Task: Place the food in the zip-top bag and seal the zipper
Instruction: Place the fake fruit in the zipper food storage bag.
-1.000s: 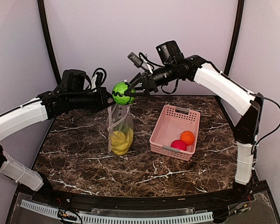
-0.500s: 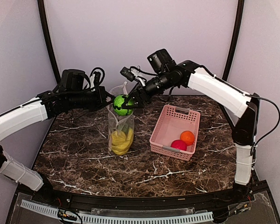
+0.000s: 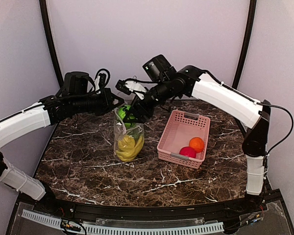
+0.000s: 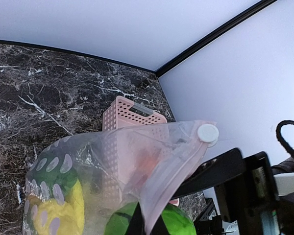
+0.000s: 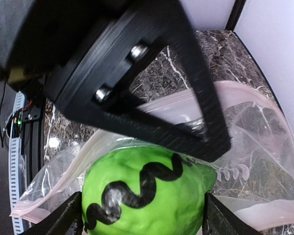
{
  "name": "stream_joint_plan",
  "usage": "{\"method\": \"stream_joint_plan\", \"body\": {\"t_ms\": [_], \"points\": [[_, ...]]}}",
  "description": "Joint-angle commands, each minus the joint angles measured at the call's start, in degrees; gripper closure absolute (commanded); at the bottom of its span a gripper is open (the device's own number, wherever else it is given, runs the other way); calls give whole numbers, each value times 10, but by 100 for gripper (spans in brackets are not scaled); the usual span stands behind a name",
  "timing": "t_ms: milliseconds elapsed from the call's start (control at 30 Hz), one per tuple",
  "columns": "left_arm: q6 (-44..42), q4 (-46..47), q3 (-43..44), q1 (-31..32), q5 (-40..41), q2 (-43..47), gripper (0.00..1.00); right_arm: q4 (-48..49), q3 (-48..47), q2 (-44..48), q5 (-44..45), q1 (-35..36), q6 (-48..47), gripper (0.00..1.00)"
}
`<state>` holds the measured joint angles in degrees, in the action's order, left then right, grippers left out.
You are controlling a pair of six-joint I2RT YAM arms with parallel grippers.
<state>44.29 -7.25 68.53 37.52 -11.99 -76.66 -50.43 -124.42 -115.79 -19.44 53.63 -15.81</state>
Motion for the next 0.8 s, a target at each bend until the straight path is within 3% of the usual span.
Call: {"method": "stream_joint_plan", "body": {"t_ms": [0, 100, 233, 433, 767], "points": [[5, 24, 1, 2, -9, 6, 99, 17, -45, 2, 9, -1, -3, 15], [-3, 15, -2, 2, 4, 14, 99, 16, -37, 20, 11, -2, 0, 10], [-8, 11, -8, 2, 12, 20, 99, 22, -7, 55, 38, -3, 0, 12], [-7, 19, -11, 2, 7, 18, 99, 45, 49, 83, 127, -18, 16, 25], [-10, 17, -13, 2, 6, 21, 99, 48, 92, 71, 38, -69, 48, 50]]}}
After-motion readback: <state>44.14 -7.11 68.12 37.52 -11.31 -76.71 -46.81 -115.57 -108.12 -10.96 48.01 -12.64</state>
